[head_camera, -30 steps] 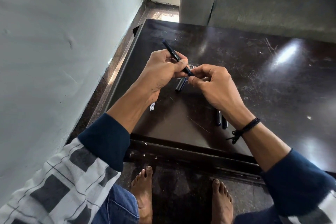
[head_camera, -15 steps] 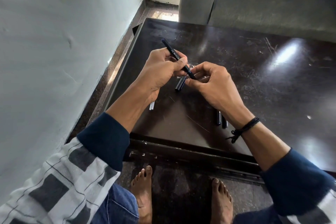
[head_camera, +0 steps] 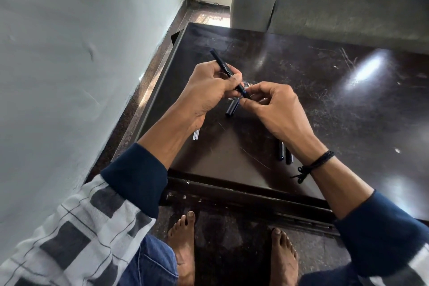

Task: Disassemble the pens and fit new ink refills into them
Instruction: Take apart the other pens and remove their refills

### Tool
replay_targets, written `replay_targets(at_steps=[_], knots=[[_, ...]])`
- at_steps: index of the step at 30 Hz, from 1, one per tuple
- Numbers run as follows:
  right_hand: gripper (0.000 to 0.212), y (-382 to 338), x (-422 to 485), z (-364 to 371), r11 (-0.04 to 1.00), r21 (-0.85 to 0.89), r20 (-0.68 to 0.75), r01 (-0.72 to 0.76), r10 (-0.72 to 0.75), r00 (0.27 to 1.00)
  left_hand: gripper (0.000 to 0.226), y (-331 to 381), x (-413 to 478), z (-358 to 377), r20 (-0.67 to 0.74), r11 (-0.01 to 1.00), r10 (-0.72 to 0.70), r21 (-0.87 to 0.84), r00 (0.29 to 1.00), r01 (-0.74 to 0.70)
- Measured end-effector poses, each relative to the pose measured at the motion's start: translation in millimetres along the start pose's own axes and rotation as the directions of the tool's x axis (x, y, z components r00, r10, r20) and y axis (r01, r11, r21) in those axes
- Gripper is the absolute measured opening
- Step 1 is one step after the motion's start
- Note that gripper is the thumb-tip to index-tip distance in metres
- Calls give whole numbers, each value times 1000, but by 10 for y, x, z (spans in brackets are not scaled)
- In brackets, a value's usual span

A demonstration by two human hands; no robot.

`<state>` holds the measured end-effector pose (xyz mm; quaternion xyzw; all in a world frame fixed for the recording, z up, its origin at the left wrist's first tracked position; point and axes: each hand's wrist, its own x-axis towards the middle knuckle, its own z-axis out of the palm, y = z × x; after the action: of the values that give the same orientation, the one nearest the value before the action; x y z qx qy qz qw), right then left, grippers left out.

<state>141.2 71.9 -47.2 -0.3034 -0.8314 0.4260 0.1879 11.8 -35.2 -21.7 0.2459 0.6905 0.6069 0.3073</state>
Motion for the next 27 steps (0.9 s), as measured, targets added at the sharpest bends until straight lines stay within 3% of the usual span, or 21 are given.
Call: replay_targets(at_steps=[27], knots=[[13, 11, 4, 14, 1000, 15, -5, -14, 15, 1000, 8, 34, -20, -3, -10, 1000, 1, 5, 1000, -1]])
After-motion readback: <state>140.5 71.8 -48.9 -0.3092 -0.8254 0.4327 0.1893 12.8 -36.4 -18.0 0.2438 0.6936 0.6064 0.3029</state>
